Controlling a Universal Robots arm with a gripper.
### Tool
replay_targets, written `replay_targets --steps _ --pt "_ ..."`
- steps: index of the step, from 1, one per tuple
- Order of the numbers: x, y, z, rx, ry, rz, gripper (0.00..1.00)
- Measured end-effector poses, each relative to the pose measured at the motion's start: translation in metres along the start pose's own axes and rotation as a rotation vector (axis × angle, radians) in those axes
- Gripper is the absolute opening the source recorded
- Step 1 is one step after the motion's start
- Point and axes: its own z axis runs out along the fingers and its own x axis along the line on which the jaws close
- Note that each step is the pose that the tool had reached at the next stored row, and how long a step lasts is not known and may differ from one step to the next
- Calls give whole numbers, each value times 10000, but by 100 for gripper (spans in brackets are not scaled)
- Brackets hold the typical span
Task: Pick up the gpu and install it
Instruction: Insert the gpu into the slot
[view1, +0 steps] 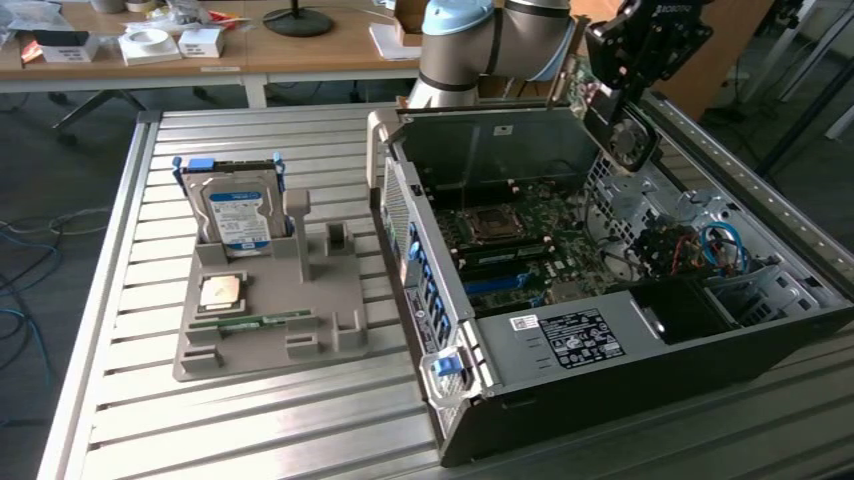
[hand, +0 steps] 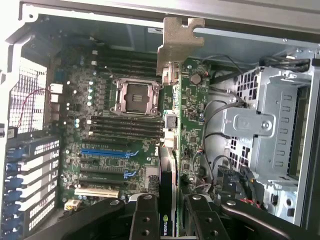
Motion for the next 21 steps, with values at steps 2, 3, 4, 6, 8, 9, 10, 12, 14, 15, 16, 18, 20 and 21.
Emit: replay_targets --steps 2,3,4,6,8,9,10,12,14,15,16,18,20,21 --pt "3 0 0 -2 6 -176 26" --pt "3 0 0 -4 9 -268 26" --pt "4 0 1 -9 12 -370 26" --pt "5 0 1 -18 19 -599 26" --pt "6 0 2 -26 26 -849 26" --pt "6 1 2 -30 31 -981 26" --pt "6 0 2 -34 34 -1109 26" --pt "6 0 3 -42 42 -1356 26" --pt "7 0 3 -50 50 -1613 26" --pt "7 1 3 -54 54 -1760 26" --pt "7 1 3 -59 58 -1899 26" --pt "8 1 4 -68 68 -2184 26" --pt "8 0 5 -79 76 -2474 26" --pt "8 0 5 -84 80 -2618 26"
